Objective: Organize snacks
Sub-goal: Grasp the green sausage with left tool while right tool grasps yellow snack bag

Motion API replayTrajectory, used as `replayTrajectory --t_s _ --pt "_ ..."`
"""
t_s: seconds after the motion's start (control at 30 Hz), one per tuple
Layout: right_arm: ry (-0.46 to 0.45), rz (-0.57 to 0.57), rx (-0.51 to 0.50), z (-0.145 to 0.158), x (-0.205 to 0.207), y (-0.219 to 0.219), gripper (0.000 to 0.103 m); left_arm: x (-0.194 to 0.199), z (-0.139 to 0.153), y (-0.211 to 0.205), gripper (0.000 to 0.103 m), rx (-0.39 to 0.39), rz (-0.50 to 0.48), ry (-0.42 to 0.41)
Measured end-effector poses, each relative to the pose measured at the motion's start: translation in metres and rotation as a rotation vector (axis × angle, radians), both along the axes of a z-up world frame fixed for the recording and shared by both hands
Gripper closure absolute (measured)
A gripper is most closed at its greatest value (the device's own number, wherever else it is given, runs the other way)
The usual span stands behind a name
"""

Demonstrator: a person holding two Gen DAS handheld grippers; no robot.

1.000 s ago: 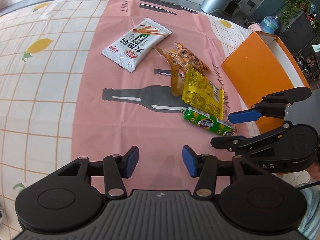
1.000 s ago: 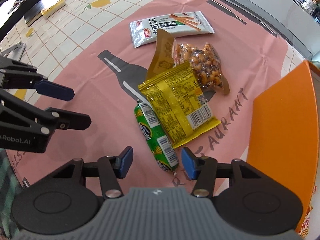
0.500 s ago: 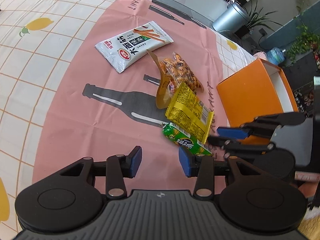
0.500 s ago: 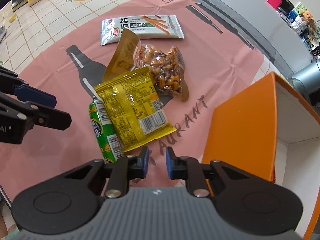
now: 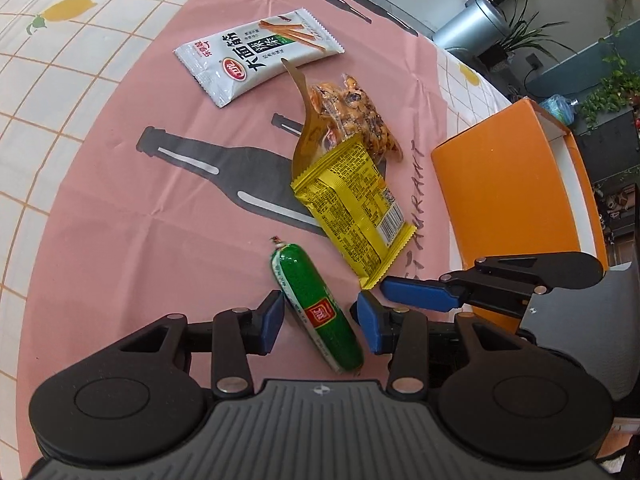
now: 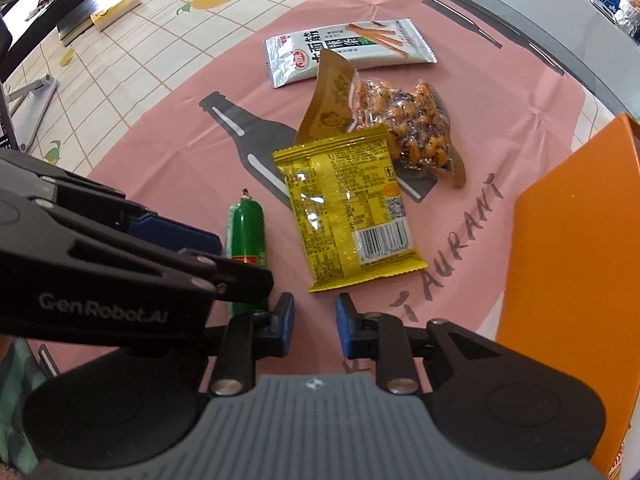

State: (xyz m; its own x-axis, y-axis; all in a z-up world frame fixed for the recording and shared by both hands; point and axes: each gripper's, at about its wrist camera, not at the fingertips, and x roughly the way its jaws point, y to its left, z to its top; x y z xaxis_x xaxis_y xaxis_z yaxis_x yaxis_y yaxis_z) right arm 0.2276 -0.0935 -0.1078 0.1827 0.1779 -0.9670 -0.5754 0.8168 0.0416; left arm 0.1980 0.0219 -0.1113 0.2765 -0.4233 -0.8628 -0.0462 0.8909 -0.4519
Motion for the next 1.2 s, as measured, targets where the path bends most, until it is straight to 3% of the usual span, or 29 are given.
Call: replayTrajectory --t_s 0.1,0.3,0.37,0.47,0.67,1.0,1.2 --pt "-0.005 0.018 -0.020 0.001 -0.001 -0.001 0.083 -0.002 0.001 -0.004 0.068 0.027 -0.009 -0.008" --pt "-0.079 0.073 -0.085 0.009 0.003 -0.007 0.082 -0.002 0.007 0.003 0.070 0.072 -0.065 -0.034" --pt "-0.103 0.071 -0.081 0.014 0.009 -0.008 0.066 0.001 0.011 0.008 0.071 0.123 -0.082 -0.056" --pt "-0.140 0.076 -0.071 0.018 0.022 -0.006 0.050 0.007 0.018 0.018 0.071 0.196 -0.117 -0.082" --pt "-0.151 0.125 -0.064 0.009 0.044 0.011 0.028 0.013 0.019 0.031 0.071 0.310 -0.177 -0.095" --pt "-0.075 0.099 -0.046 -0.007 0.062 0.019 0.025 0.001 0.012 0.033 0.066 0.280 -0.169 -0.060" --pt "-0.042 0.028 -0.001 -0.006 0.061 0.013 0.036 0.000 0.013 0.037 0.073 0.248 -0.148 -0.075"
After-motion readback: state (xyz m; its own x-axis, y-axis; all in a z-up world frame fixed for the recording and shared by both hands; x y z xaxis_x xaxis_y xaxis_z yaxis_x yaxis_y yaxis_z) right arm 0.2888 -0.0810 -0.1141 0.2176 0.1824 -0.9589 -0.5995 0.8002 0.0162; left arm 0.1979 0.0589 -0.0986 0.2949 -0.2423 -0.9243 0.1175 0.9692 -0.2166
